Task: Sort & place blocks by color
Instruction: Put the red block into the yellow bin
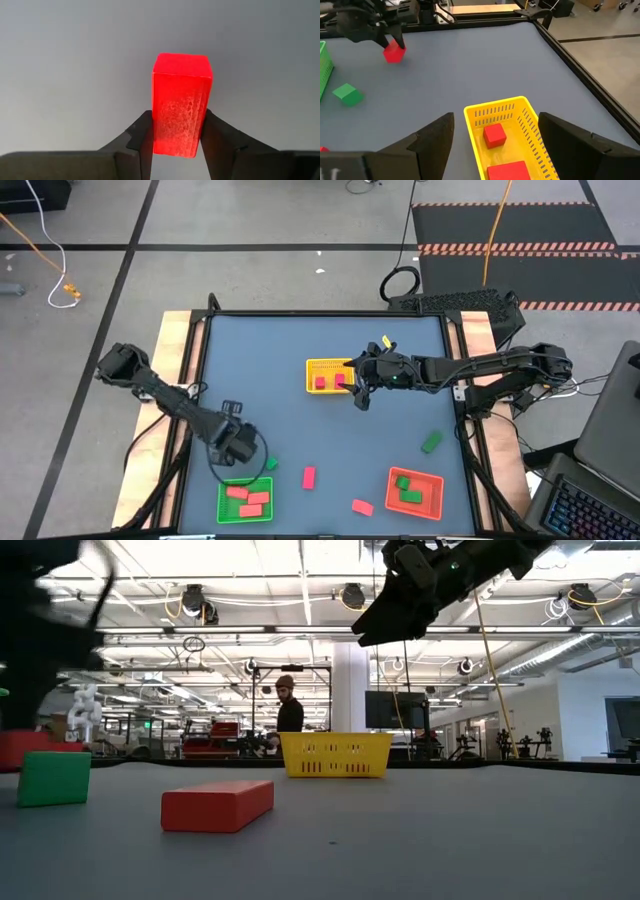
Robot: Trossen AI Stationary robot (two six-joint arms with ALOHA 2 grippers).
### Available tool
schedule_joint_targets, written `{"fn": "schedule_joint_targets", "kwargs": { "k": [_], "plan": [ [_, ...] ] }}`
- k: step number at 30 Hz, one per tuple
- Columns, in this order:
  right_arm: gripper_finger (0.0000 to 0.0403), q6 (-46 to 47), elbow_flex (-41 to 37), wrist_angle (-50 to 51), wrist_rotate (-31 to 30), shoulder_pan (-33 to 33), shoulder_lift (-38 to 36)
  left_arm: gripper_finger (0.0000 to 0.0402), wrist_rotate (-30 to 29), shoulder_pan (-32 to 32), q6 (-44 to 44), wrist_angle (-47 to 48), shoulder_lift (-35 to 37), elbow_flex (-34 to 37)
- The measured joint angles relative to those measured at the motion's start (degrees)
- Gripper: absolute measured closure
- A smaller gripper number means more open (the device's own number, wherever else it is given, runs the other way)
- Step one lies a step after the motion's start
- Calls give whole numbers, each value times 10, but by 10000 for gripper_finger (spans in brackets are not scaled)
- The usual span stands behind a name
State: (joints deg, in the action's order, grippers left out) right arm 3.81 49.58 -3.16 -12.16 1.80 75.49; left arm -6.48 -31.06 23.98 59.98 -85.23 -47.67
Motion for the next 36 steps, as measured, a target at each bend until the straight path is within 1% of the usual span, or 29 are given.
{"fn": "schedule_joint_targets", "kwargs": {
  "k": [4, 7, 9, 11, 16, 19, 21, 23, 26, 28, 36],
  "plan": [
    [122, 0, 0, -2, 0, 0, -14, 275, -56, 44, -3, 0, 0, -51],
    [122, 0, 0, 0, 0, 0, -30, 275, -110, 85, -15, -17, 0, -87],
    [122, 0, 0, 0, 0, 0, -41, 275, -142, 116, -24, -51, 0, -102],
    [122, 0, 0, 1, 1, 0, -51, 275, -154, 147, -47, -105, 0, -114],
    [122, 1, 0, 15, 2, 0, -71, 275, -156, 221, -118, -236, 0, -128],
    [122, 0, 0, 32, 2, -1, -80, 275, -155, 266, -137, -286, 0, -129],
    [122, 0, 0, 33, 2, -1, -84, 275, -139, 296, -145, -306, -4, -129],
    [122, 0, 0, 33, 2, 0, -88, 275, -111, 321, -150, -328, -19, -129],
    [122, -4, 0, 27, 2, 0, -88, 275, -93, 342, -147, -349, -49, -133],
    [122, -7, 0, 27, 2, 0, -88, 275, -90, 347, -151, -361, -73, -153],
    [122, -17, 0, 22, 2, 0, -88, 275, -90, 364, -206, -340, -167, -280]
  ]
}}
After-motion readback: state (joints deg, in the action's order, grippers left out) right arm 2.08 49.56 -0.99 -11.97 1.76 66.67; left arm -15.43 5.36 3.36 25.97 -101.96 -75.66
